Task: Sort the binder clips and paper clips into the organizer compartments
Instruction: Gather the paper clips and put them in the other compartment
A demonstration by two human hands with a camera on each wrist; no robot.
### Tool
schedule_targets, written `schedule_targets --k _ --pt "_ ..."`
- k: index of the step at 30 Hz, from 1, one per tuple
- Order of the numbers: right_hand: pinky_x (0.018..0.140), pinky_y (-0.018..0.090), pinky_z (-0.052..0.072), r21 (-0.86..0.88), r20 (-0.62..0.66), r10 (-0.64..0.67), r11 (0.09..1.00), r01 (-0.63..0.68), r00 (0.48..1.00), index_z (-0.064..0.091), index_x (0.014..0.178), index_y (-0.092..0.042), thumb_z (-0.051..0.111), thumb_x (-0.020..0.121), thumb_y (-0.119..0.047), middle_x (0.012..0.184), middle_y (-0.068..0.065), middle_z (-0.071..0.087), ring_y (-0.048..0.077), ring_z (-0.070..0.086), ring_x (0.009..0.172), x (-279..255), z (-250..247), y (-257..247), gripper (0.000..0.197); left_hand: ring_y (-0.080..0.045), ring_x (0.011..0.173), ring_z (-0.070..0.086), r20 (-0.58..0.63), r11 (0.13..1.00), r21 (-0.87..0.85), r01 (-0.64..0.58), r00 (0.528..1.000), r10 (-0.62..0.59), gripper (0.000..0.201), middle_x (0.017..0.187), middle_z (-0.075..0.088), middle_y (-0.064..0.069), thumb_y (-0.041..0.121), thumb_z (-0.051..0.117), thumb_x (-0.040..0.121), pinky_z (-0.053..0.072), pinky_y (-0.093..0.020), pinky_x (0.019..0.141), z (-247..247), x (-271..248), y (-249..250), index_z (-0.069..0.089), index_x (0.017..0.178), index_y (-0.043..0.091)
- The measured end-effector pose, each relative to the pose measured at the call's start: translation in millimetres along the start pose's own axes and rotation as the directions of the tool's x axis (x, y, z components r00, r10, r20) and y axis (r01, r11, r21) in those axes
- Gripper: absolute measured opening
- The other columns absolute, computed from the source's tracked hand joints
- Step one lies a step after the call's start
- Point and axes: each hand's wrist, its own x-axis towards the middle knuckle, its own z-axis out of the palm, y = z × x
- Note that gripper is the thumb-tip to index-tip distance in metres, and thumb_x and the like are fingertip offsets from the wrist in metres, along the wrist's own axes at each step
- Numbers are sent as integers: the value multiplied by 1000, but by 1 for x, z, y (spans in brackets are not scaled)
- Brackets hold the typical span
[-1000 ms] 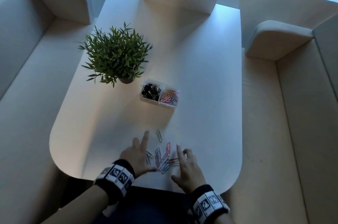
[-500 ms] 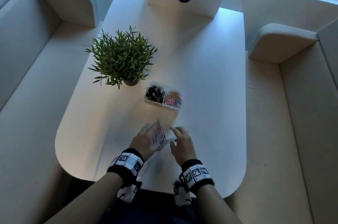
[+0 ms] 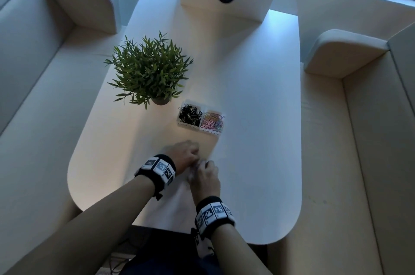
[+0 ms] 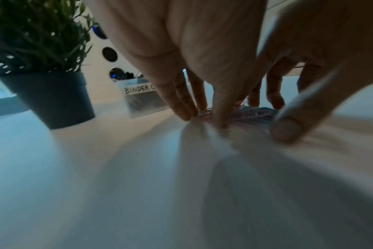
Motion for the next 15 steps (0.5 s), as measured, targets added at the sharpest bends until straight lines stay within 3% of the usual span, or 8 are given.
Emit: schedule_targets --k 1,2,3,5,9,11,12,15 --pt "65 34 50 -4 -17 -21 1000 21 1000 56 103 -5 41 85 -4 96 13 55 27 51 84 3 -1 2 23 -29 107 51 -27 1000 -2 -5 1000 5 33 115 56 -15 29 45 86 46 -39 91 0 -1 0 65 103 8" --pt "64 35 52 -8 -27 -47 999 47 999 57 102 -7 45 87 -1 96 12 57 27 52 86 5 -4 3 20 -30 93 55 -42 997 -64 36 998 -39 37 98 60 -16 35 47 80 50 -41 82 0 -2 0 68 87 6" --pt "65 35 52 1 -32 -75 997 75 997 58 102 -8 45 88 1 96 12 58 28 53 87 6 -6 5 22 -29 79 57 -3 979 -176 98 995 -100 33 80 61 -12 38 55 72 53 -38 68 2 -3 -1 68 71 8" --pt "66 36 52 16 -23 -128 992 129 991 61 103 -9 45 88 3 95 11 60 28 54 88 10 -9 12 25 -24 64 59 -32 972 -175 154 986 -162 18 58 59 -2 31 74 57 52 -27 50 8 -6 -5 66 53 15" --pt "59 31 48 77 -43 -119 990 122 992 68 83 -8 55 76 9 79 11 63 30 58 74 18 -10 25 23 -25 62 57 -201 973 -187 136 964 -173 13 64 58 -9 16 56 67 49 -30 46 12 -14 -1 59 55 10" --pt "59 28 47 139 -56 -91 985 98 994 71 77 -9 60 71 8 75 11 64 30 60 69 22 -9 33 21 -26 63 58 -224 964 -220 152 953 -202 8 68 60 -12 5 68 62 51 -31 47 14 -17 -4 60 62 6" --pt "60 28 48 178 -60 -84 980 93 995 73 78 -11 62 71 6 74 11 66 30 61 67 24 -10 37 21 -26 63 60 -221 957 -242 162 951 -217 17 68 62 -12 2 76 57 52 -30 48 17 -18 -5 62 65 6" --pt "68 22 48 295 -72 -41 954 61 997 75 87 -16 69 76 -4 81 8 71 24 65 73 26 -13 46 18 -23 62 64 -205 934 -290 210 940 -274 24 68 66 -8 2 81 52 54 -24 52 17 -24 -3 66 70 9"
